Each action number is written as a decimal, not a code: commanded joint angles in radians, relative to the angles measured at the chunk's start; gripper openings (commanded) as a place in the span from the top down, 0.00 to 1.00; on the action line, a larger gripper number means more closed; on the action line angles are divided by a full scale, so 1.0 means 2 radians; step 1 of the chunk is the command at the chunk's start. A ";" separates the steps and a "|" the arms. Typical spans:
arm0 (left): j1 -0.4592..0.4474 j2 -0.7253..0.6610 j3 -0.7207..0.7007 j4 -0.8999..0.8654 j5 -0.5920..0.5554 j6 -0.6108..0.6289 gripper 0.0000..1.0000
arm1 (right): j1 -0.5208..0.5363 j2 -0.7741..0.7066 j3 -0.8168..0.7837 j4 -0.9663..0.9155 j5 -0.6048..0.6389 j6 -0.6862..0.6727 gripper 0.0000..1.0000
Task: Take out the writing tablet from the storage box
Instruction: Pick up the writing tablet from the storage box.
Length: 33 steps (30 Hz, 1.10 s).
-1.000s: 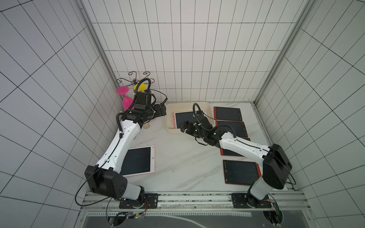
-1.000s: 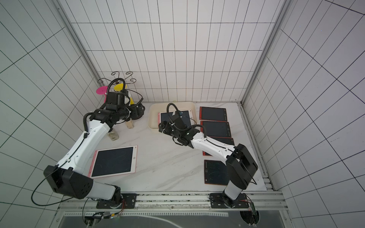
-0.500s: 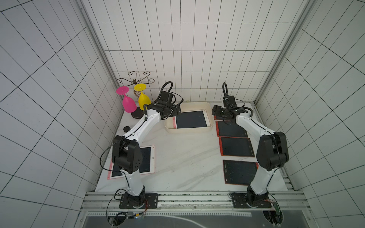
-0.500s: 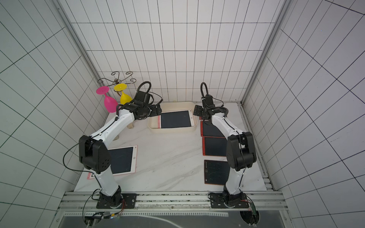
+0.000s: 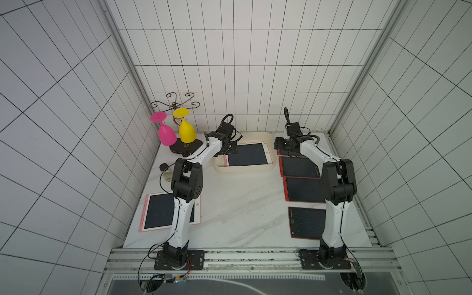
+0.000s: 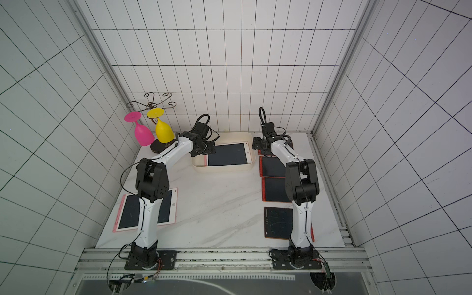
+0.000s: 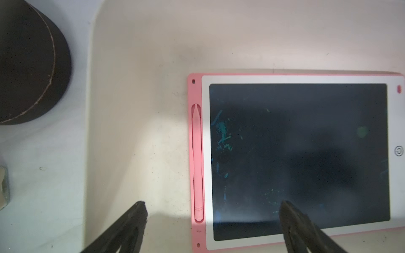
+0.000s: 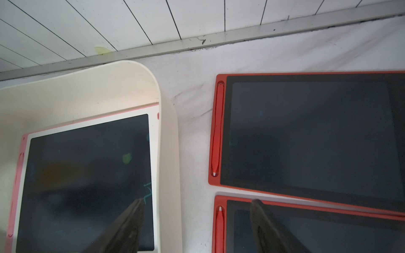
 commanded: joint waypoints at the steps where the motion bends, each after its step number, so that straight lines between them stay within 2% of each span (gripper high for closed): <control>1: -0.003 0.015 0.020 -0.003 -0.011 0.001 0.07 | 0.000 0.010 0.032 0.013 -0.020 -0.015 0.25; 5: -0.003 0.029 0.020 0.004 -0.014 0.007 0.08 | 0.000 0.019 0.029 0.018 -0.036 -0.015 0.30; 11: -0.006 0.041 0.016 0.025 -0.004 0.021 0.08 | 0.004 0.034 0.037 0.018 -0.045 -0.022 0.42; 19: -0.006 0.057 0.017 0.046 0.005 0.020 0.11 | 0.022 0.061 0.059 0.005 -0.022 -0.035 0.51; 28: -0.006 0.061 0.000 0.071 0.009 0.014 0.15 | 0.030 0.080 0.071 -0.005 -0.008 -0.037 0.78; 33: -0.006 0.053 -0.020 0.094 0.019 0.000 0.20 | 0.032 0.083 0.071 -0.007 -0.005 -0.038 0.99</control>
